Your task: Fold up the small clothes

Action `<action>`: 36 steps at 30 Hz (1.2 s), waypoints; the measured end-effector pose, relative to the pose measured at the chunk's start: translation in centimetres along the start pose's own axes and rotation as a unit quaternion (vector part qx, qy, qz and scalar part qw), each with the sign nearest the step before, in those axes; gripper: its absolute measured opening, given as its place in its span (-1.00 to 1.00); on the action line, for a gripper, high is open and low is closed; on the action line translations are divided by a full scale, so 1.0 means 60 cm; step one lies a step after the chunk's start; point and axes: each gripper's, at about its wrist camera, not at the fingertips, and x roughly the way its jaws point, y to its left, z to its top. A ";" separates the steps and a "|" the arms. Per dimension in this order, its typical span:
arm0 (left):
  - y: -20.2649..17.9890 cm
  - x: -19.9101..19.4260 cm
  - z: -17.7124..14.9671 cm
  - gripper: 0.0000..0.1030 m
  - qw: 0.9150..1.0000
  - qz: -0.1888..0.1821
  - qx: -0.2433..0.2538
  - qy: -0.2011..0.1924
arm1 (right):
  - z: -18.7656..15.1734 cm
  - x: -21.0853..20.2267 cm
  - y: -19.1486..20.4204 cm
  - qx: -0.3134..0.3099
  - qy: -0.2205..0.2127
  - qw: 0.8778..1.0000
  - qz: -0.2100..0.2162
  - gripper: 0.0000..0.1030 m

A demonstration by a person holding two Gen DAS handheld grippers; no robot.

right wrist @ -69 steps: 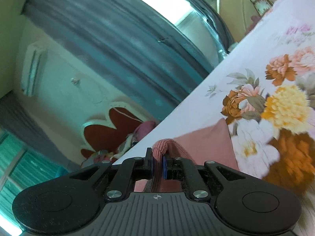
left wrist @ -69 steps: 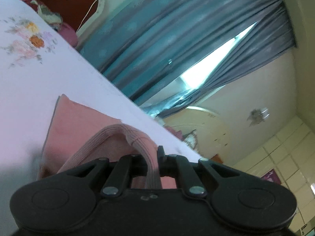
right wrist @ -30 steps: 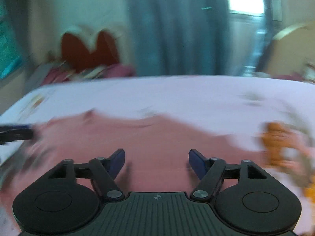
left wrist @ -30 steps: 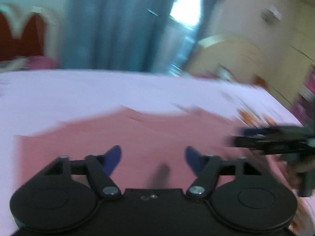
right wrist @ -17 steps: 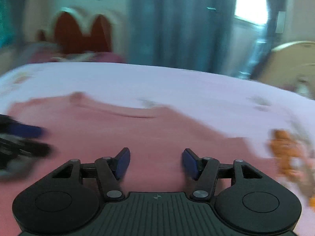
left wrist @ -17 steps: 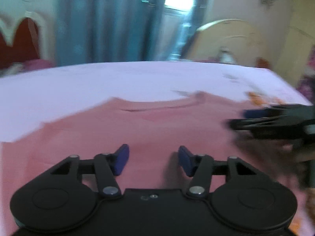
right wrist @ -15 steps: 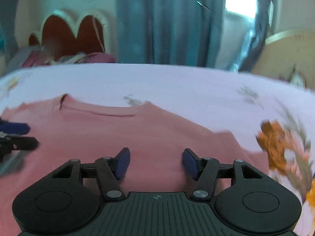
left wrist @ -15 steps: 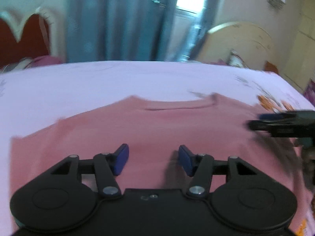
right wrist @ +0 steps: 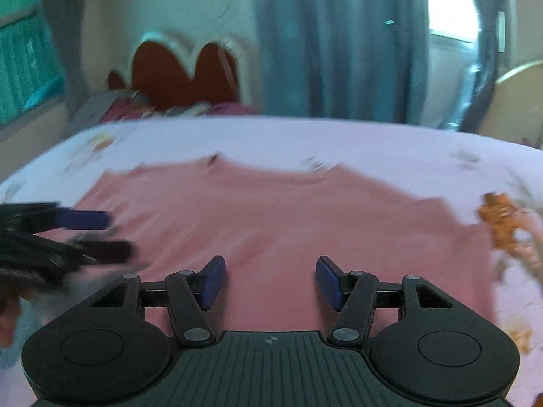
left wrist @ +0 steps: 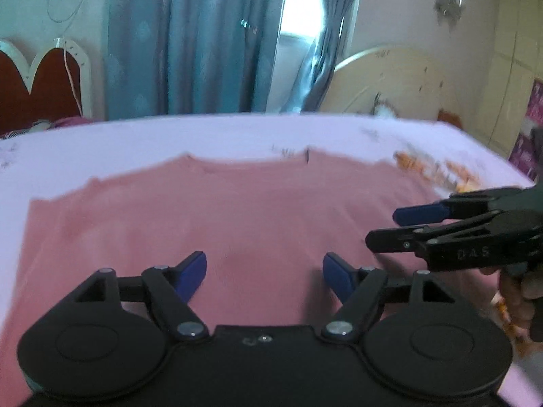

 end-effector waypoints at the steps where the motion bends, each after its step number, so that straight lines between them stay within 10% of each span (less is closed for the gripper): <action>1: 0.007 0.003 -0.004 0.45 1.000 0.007 -0.008 0.003 | -0.007 -0.001 0.001 -0.002 0.003 1.000 -0.005 0.14; 8: 0.145 -0.053 -0.036 0.47 0.993 0.101 -0.062 0.003 | -0.057 -0.053 -0.129 0.056 0.022 0.989 -0.134 0.14; 13: 0.150 -0.081 -0.032 0.36 0.992 0.109 -0.071 0.000 | -0.069 -0.098 -0.150 0.070 0.015 0.987 -0.147 0.14; 23: -0.039 -0.080 -0.044 0.49 1.000 0.018 -0.013 -0.002 | -0.079 -0.074 0.028 -0.002 0.026 0.997 -0.066 0.14; 36: 0.085 -0.136 -0.088 0.45 0.989 0.134 -0.062 0.024 | -0.125 -0.129 -0.088 0.061 0.063 0.983 -0.162 0.12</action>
